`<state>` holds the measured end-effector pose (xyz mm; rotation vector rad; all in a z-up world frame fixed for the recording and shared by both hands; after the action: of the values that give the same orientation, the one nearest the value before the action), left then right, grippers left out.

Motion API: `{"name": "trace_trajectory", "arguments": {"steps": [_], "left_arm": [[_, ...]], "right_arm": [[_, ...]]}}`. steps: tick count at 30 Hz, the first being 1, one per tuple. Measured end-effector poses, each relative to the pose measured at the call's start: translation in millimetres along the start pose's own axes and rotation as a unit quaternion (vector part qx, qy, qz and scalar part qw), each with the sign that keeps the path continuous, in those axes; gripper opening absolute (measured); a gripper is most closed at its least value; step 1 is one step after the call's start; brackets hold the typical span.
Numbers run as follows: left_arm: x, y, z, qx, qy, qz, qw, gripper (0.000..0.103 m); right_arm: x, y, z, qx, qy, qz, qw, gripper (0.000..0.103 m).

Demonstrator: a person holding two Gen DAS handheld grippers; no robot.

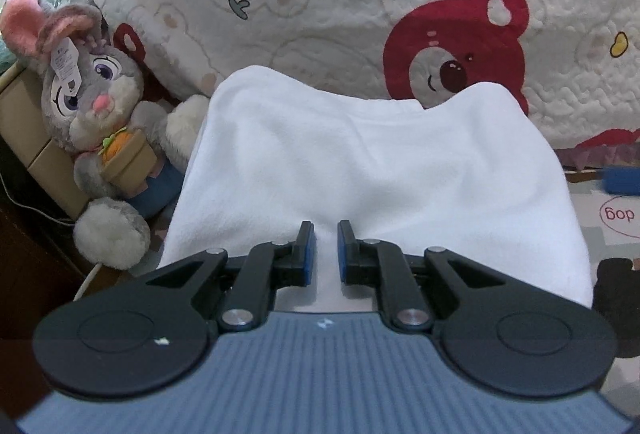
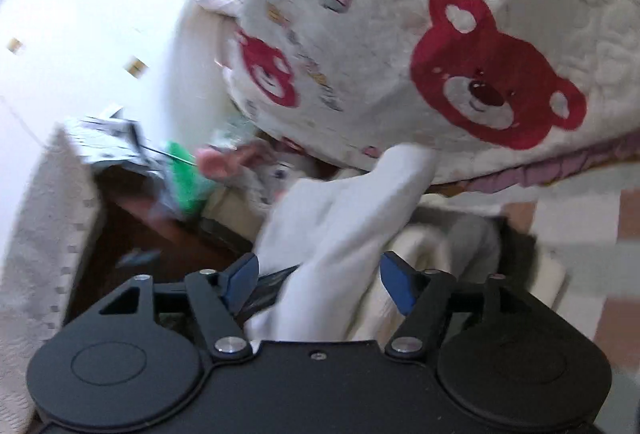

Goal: Fold clothes
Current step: 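Lower the folded T-shirt onto the clothes stack and open both grippers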

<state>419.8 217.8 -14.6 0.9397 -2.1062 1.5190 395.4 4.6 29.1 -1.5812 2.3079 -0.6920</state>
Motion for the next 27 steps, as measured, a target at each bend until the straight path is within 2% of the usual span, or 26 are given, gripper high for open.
{"name": "trace_trajectory", "arguments": {"steps": [2, 4, 5, 6, 8, 9, 11, 14, 18, 21, 24, 25, 27], "left_arm": [[8, -3, -2, -0.003, -0.008, 0.015, 0.9998, 0.013], [35, -9, -2, -0.036, -0.037, 0.090, 0.9947, 0.012], [54, -11, 2, -0.051, -0.023, 0.132, 0.9896, 0.012], [67, -9, 8, -0.054, 0.010, 0.147, 0.9876, 0.015], [76, 3, 20, -0.052, 0.056, 0.122, 0.9895, 0.016], [79, 9, 27, -0.053, 0.075, 0.108, 0.9899, 0.012], [71, 25, 38, -0.069, 0.067, 0.080, 0.9921, 0.012], [56, 43, 43, -0.053, 0.065, 0.049, 0.9952, 0.012], [49, 46, 40, -0.009, 0.088, 0.033, 0.9956, 0.013], [47, 46, 36, -0.002, 0.093, 0.025, 0.9953, 0.013], [44, 46, 28, 0.001, 0.098, 0.018, 0.9950, 0.014], [44, 45, 19, -0.005, 0.082, 0.026, 0.9963, 0.015], [41, 45, -15, -0.020, -0.005, 0.070, 0.9974, 0.015]], "right_arm": [[-22, -7, 22, -0.015, 0.025, -0.027, 0.999, 0.072], [-36, -5, 35, 0.004, 0.059, -0.023, 0.998, 0.073], [-42, -3, 41, 0.012, 0.073, -0.019, 0.997, 0.073], [-47, 0, 45, 0.016, 0.073, -0.013, 0.997, 0.073], [-59, 5, 49, 0.007, 0.052, -0.021, 0.998, 0.072], [-62, 7, 49, 0.003, 0.035, -0.022, 0.999, 0.068], [-63, 4, 37, 0.045, 0.026, -0.018, 0.998, 0.019], [-51, -12, 11, 0.117, 0.011, 0.015, 0.993, 0.016], [-51, -13, 28, 0.164, 0.079, -0.004, 0.983, 0.015], [-53, -13, 36, 0.167, 0.094, -0.009, 0.981, 0.016], [-59, -13, 39, 0.195, 0.119, -0.022, 0.973, 0.018], [-59, -14, 42, 0.198, 0.134, -0.023, 0.971, 0.019], [-48, -19, 52, 0.174, 0.190, -0.005, 0.966, 0.034]]}}
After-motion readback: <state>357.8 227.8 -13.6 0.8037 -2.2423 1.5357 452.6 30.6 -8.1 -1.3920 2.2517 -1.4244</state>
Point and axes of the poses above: each gripper's, at about its wrist camera, not at the fingertips, and x roughly against the way its jaws point, z to its right, y to its underside, the point moved 10 cm from there along -x, roughly the way its jaws point, and after that the axes turned 15 degrees about -y, right-handed, at the moved point
